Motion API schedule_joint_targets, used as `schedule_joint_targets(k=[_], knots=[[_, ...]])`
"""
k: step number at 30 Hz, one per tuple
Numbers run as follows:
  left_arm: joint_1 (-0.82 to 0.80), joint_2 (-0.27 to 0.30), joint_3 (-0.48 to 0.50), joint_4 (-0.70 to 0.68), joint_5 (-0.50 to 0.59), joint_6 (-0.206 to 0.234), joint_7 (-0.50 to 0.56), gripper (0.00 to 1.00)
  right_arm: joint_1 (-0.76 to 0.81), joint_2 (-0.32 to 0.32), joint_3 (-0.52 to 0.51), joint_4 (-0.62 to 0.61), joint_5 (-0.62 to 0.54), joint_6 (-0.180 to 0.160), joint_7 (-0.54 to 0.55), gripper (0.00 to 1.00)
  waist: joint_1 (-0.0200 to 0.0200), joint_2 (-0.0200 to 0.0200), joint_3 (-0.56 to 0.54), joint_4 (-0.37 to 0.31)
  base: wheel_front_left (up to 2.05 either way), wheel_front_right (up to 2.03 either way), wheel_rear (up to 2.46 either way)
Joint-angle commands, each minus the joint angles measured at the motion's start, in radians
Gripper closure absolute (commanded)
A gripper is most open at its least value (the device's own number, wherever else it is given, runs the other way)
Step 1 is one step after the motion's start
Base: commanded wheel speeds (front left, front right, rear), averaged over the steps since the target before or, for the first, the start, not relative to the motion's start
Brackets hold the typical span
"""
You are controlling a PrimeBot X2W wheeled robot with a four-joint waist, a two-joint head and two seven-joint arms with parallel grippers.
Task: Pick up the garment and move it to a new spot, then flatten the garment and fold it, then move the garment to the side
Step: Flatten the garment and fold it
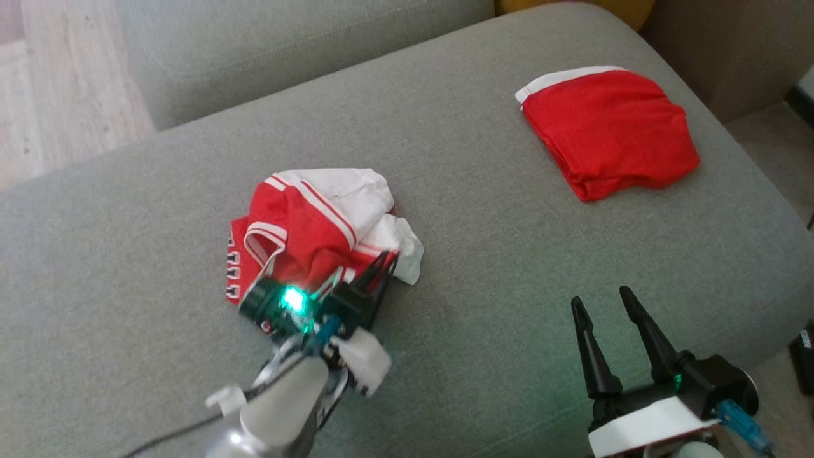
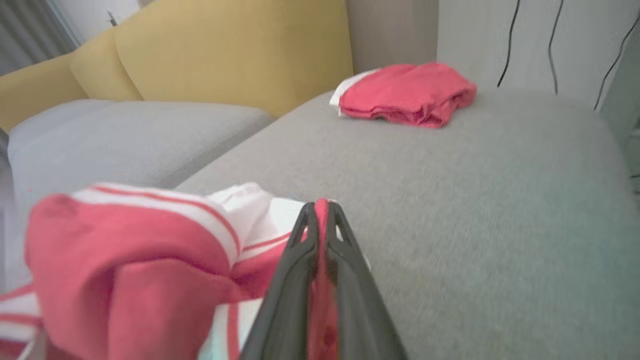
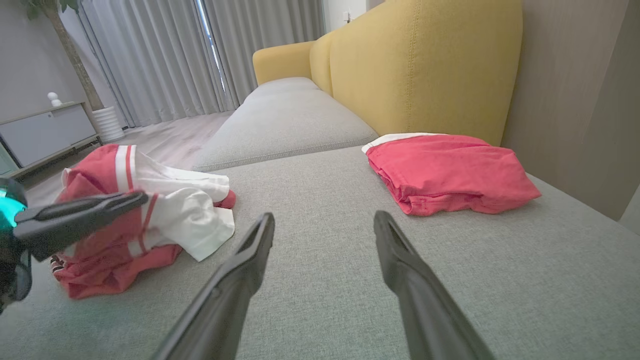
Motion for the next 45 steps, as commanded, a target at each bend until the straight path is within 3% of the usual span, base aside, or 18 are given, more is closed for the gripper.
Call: schedule_joint_targets(k=[1,6,10,16,20,24,29,35,40,45], knots=[[-0.093,0.001,0.027,-0.062,-0.028,-0.023,-0.017,1.00,-0.016,-0.001,0.020,-0.024,0.005,0.007,-0.011,0.00,0.0000,0.0000,-0.018,0.003,0.00,0.00,0.00],[-0.244,0.002,0.075,-0.141,-0.106,-0.092,-0.013,1.00,-0.006,0.000,0.017,-0.023,0.006,0.007,-0.011,0.00,0.0000,0.0000,-0.048,0.009,0.00,0.00,0.00],[-0.368,0.012,0.104,-0.179,-0.148,-0.118,0.004,1.00,0.001,0.001,0.021,-0.023,0.006,0.007,-0.011,0.00,0.0000,0.0000,-0.063,0.012,0.00,0.00,0.00],[-0.617,0.026,0.168,-0.203,-0.264,-0.135,0.016,1.00,0.008,0.003,0.021,-0.023,0.007,0.007,-0.011,0.00,0.0000,0.0000,-0.086,0.024,0.00,0.00,0.00],[-0.672,0.057,0.209,-0.142,-0.303,-0.135,0.005,1.00,0.014,0.006,0.014,-0.029,0.006,0.007,-0.011,0.00,0.0000,0.0000,-0.094,0.048,0.00,0.00,0.00],[-0.548,0.081,0.241,-0.081,-0.337,-0.106,-0.009,1.00,0.025,0.009,0.006,-0.035,0.006,0.007,-0.011,0.00,0.0000,0.0000,-0.095,0.090,0.00,0.00,0.00],[-0.239,0.101,0.300,-0.043,-0.415,-0.071,-0.027,1.00,0.043,0.006,-0.003,-0.035,0.003,0.007,-0.011,0.00,0.0000,0.0000,-0.082,0.150,0.00,0.00,0.00],[0.122,0.095,0.425,-0.119,-0.456,-0.010,-0.033,1.00,0.048,-0.008,-0.018,-0.042,-0.002,0.007,-0.011,0.00,0.0000,0.0000,-0.053,0.227,0.00,0.00,0.00],[0.346,0.047,0.515,-0.248,-0.444,-0.014,-0.033,1.00,0.039,-0.017,-0.021,-0.043,-0.002,0.007,-0.011,0.00,0.0000,0.0000,-0.035,0.277,0.00,0.00,0.00],[0.481,0.014,0.517,-0.338,-0.416,-0.032,-0.033,1.00,0.038,-0.022,-0.017,-0.041,-0.002,0.007,-0.011,0.00,0.0000,0.0000,-0.025,0.312,0.00,0.00,0.00]])
